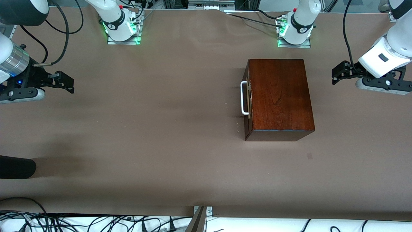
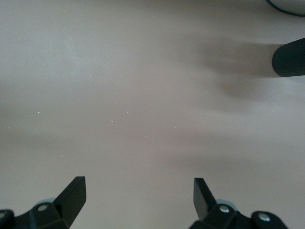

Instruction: Open drawer, take yellow block, close drawer

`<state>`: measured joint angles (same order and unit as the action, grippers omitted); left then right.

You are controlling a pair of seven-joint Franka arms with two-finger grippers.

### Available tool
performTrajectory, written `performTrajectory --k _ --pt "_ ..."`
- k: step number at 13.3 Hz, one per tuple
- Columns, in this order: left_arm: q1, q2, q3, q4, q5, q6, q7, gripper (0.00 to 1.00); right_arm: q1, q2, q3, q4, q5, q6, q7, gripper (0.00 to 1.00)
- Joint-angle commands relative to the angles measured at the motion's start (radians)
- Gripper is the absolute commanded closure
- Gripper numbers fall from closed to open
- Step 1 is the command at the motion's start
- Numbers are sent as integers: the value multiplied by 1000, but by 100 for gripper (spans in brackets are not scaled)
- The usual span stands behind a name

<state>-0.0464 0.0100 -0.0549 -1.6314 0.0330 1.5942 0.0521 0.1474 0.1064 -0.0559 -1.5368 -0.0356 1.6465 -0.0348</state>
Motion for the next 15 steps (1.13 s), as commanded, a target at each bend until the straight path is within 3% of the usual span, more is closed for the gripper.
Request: performTrajectory --k 1,5,9,13,15 --pt "-1 13 3 28 -24 -14 -5 0 3 -2 -1 6 3 1 15 0" --pt "-15 15 -8 28 -27 -17 -6 0 3 -2 -1 6 3 1 15 0" --pt "-20 48 -91 33 -133 -59 -17 0 3 -2 -1 6 3 1 15 0" --pt "-36 185 -232 127 -119 -14 -265 0 3 -2 -1 6 3 1 15 0" --pt "-107 215 -241 125 -96 53 -398 0 3 -2 -1 6 3 1 15 0"
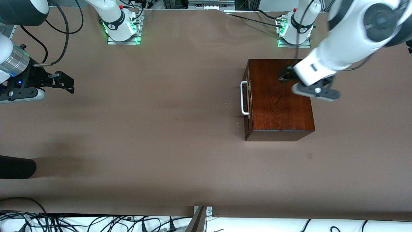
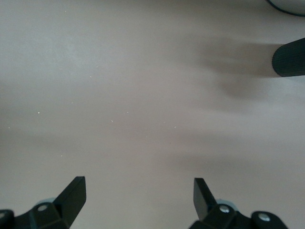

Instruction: Open drawer, take yellow block, close drawer

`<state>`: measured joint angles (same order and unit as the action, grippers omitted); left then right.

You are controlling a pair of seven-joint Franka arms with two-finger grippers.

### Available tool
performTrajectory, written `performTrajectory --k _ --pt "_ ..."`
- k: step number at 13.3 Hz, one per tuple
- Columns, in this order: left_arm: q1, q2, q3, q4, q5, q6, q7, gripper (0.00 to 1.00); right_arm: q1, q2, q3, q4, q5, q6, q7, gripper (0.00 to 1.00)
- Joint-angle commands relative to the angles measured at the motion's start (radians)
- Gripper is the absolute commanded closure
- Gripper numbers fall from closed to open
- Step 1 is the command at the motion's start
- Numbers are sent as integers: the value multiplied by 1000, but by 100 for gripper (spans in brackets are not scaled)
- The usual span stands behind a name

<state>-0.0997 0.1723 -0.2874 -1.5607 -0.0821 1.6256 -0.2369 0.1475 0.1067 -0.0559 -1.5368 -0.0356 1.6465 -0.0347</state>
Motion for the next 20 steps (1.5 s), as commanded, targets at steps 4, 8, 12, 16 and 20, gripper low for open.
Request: performTrajectory --k 4,8,12,16,20 --pt "-233 151 -9 47 151 88 -286 0 3 -2 -1 6 3 1 15 0" --pt "-322 269 -9 44 255 137 -414 0 3 -2 1 6 3 1 15 0" --pt "-336 341 -9 41 271 139 -469 0 1 -1 -1 6 3 1 15 0" --pt "-377 400 -9 39 383 157 -544 0 1 -2 -1 6 3 1 15 0" --pt "-390 420 -9 25 390 188 -578 0 1 -2 -1 6 3 1 15 0"
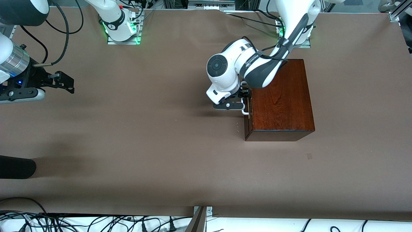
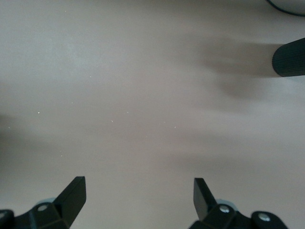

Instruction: Open drawer, take yellow block, close drawer

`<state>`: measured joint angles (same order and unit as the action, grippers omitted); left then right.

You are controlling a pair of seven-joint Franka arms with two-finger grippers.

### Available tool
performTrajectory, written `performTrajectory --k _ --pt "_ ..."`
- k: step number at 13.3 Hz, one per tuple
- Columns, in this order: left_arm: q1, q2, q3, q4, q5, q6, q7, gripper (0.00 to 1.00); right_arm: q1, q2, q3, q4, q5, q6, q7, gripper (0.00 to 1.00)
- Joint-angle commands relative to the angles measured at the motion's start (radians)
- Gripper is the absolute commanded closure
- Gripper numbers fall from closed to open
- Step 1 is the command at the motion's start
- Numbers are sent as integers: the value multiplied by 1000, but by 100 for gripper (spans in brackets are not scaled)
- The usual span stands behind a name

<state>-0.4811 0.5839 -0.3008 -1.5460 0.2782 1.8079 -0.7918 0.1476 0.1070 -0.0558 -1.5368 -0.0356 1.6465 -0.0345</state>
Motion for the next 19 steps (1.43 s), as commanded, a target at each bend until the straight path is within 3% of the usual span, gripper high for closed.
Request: performTrajectory --k 1,11,19 --pt "-11 10 8 9 30 5 -23 0 1 -3 -1 6 3 1 15 0" --pt "-13 57 5 -2 84 76 -50 0 1 -3 -1 6 3 1 15 0" --pt "-53 97 3 29 27 204 -181 0 1 -3 -1 6 2 1 15 0"
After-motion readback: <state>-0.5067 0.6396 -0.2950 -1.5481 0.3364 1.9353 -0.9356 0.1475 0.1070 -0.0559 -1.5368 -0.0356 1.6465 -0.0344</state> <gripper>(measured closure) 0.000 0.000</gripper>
